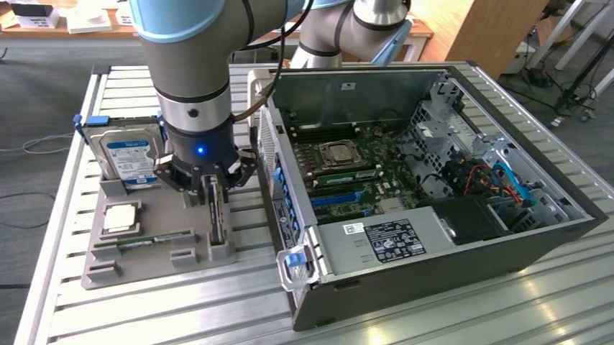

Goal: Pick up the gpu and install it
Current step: 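Pick up the gpu and move the gpu toward the slot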

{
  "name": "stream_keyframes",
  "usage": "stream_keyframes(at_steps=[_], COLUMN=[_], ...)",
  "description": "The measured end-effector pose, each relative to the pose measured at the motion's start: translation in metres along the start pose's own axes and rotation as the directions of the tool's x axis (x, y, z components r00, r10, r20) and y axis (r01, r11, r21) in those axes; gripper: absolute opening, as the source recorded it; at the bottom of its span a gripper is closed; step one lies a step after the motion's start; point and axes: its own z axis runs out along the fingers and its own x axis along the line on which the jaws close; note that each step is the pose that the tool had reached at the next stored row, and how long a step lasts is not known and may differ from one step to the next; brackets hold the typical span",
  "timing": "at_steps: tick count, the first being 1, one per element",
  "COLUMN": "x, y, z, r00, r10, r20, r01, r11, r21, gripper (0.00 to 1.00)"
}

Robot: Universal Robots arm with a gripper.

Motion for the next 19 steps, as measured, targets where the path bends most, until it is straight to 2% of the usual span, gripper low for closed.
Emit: stream_keyframes(at_steps=[19], x=[0.0001], y=[0.0011], z=[0.0006], r00=[1.0], r10=[0.0], r20=[-0.0001], r01=[0.0], r11=[1.0], r21=[0.0002], gripper=[0.42])
